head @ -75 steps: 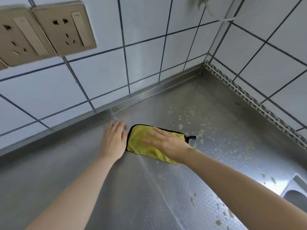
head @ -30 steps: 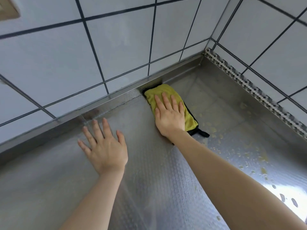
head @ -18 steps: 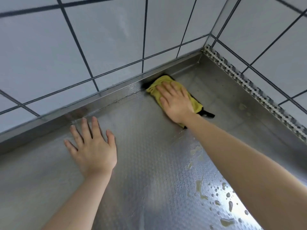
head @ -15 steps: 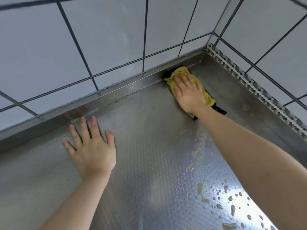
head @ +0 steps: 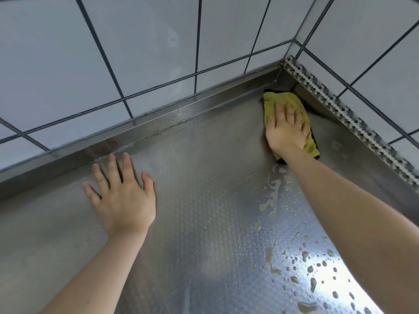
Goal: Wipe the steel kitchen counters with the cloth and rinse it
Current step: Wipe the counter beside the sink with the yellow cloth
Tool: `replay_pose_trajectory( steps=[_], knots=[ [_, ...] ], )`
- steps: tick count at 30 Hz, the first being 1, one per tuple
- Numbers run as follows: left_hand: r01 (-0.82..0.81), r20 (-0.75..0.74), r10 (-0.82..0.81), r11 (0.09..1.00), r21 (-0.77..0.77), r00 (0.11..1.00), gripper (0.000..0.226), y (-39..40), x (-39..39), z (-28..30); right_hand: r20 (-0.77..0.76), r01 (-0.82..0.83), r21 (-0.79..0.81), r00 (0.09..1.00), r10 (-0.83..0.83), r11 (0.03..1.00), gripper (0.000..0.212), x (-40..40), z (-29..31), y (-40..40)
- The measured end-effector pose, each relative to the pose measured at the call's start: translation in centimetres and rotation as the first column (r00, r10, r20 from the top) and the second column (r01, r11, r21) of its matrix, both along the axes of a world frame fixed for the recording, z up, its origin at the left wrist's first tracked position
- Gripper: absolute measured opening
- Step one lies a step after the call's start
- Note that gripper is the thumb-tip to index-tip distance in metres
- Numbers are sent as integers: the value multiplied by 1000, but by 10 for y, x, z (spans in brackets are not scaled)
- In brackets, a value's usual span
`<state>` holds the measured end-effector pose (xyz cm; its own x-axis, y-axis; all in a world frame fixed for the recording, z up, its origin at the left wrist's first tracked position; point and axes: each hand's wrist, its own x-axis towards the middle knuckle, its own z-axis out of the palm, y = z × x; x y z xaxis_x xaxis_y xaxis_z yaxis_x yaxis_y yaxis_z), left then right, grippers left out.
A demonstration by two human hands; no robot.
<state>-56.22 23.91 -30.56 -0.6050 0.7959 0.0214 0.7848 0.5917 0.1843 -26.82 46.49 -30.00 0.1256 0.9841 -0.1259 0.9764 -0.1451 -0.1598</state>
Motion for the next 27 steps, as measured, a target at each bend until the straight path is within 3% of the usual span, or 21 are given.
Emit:
replay_pose_trajectory(
  steps=[3,5,8,11,13,18,27],
  knots=[
    [-5,2,5,1000,-6,1000,56,0,1,1,-1,-66,-8,998,66,998,57,-17,1,-35],
    [-4,9,4,1000,-9,1000,57,1,2,4,20,-217,28,976,217,976,54,-34,-1,-64],
    [-3,20,4,1000,-10,1000,57,1,2,7,28,-507,42,862,506,861,55,-45,-1,-92],
    [-4,23,4,1000,6,1000,56,1,1,7,0,-649,23,761,649,760,54,-27,4,-77],
    [-2,17,2,1000,14,1000,56,1,2,7,32,-598,26,801,597,801,53,-7,5,-51],
    [-2,4,2,1000,20,1000,56,2,2,4,25,-245,50,969,244,968,54,56,1,-10],
    [1,0,-1,1000,15,1000,56,2,1,3,5,7,-3,1000,-7,1000,56,68,-2,-71]
  ],
)
